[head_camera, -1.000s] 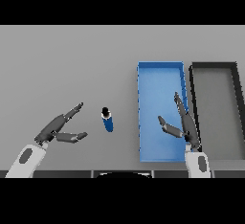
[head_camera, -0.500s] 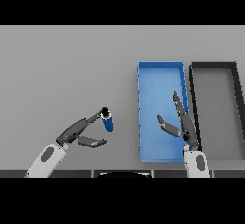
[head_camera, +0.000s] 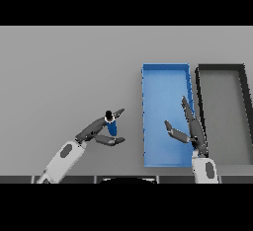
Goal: Pick up the blue pipe and place it into the blue bin.
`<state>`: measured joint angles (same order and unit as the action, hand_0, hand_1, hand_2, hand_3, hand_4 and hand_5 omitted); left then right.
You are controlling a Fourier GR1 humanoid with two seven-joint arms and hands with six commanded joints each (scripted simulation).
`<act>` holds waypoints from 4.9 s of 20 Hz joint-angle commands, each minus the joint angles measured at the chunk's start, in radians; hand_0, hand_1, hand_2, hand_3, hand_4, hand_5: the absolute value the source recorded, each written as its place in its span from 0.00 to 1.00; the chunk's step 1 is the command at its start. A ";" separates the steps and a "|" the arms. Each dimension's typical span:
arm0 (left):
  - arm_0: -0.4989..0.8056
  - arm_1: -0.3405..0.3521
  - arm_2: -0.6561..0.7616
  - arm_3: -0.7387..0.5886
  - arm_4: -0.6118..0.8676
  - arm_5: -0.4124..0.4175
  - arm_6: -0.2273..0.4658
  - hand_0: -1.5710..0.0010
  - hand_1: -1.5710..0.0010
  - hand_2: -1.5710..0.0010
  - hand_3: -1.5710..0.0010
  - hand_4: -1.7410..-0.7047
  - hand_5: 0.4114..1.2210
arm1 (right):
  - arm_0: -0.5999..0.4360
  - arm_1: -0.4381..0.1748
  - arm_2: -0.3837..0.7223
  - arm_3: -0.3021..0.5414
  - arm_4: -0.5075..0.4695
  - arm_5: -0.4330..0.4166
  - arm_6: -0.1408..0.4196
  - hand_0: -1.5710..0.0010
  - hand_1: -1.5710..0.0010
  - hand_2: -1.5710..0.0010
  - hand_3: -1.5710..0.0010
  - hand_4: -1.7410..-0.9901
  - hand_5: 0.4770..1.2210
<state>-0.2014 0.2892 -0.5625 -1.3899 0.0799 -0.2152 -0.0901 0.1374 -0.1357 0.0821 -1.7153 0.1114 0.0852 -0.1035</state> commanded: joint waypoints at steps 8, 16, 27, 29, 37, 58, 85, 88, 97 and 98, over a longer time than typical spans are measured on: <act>0.008 -0.113 0.030 0.045 0.063 0.032 -0.046 0.37 0.32 0.28 0.30 0.20 0.75 | 0.003 0.011 0.008 -0.004 0.005 -0.004 -0.009 1.00 1.00 1.00 1.00 0.64 0.18; -0.002 -0.128 0.001 -0.018 0.028 0.090 -0.110 0.06 0.05 0.05 0.11 0.04 0.96 | -0.003 0.001 0.010 -0.014 0.013 -0.003 0.018 1.00 1.00 1.00 1.00 0.66 0.20; -0.079 -0.104 -0.028 -0.213 0.077 0.047 0.033 0.01 0.00 0.00 0.08 0.01 1.00 | -0.002 -0.005 0.006 0.000 0.032 -0.012 -0.022 1.00 1.00 1.00 1.00 0.73 0.21; -0.071 -0.109 -0.038 -0.232 0.076 0.049 0.046 0.00 0.00 0.00 0.08 0.01 1.00 | 0.003 0.002 0.014 -0.006 0.036 -0.012 -0.019 1.00 1.00 1.00 1.00 0.74 0.20; -0.069 -0.104 -0.036 -0.222 0.065 0.046 0.052 0.00 0.00 0.00 0.08 0.01 1.00 | 0.056 0.020 0.016 -0.022 0.012 -0.006 -0.009 1.00 1.00 1.00 1.00 0.71 0.19; -0.085 -0.124 -0.033 -0.194 0.043 0.033 0.062 0.00 0.00 0.00 0.09 0.01 1.00 | -0.374 -0.213 0.194 -0.330 -0.440 0.393 0.385 1.00 1.00 1.00 1.00 0.58 0.07; -0.092 -0.123 -0.010 -0.187 0.070 -0.010 0.014 0.09 0.09 0.10 0.63 0.02 0.99 | -0.670 0.015 0.327 -0.056 -0.429 0.462 0.483 0.09 0.09 0.09 0.12 0.38 0.72; -0.102 -0.099 -0.015 -0.191 0.057 -0.006 0.010 0.05 0.07 0.05 0.66 0.01 1.00 | -0.647 0.034 0.326 -0.061 -0.377 0.488 0.416 0.05 0.05 0.05 0.06 0.36 0.85; -0.124 -0.060 -0.027 -0.179 0.015 -0.101 -0.009 0.68 0.74 0.73 0.89 0.61 0.95 | -0.623 0.103 0.306 -0.095 -0.371 0.527 0.500 0.01 0.01 0.01 0.01 0.34 0.98; -0.123 -0.056 -0.022 -0.185 0.000 -0.102 -0.007 0.74 0.79 0.79 0.91 0.67 0.87 | -0.626 0.113 0.298 -0.092 -0.371 0.530 0.506 0.01 0.01 0.01 0.01 0.34 0.98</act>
<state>-0.3242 0.2333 -0.5843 -1.5746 0.0755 -0.3195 -0.1037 -0.4884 -0.0227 0.3800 -1.8072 -0.2587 0.6159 0.4059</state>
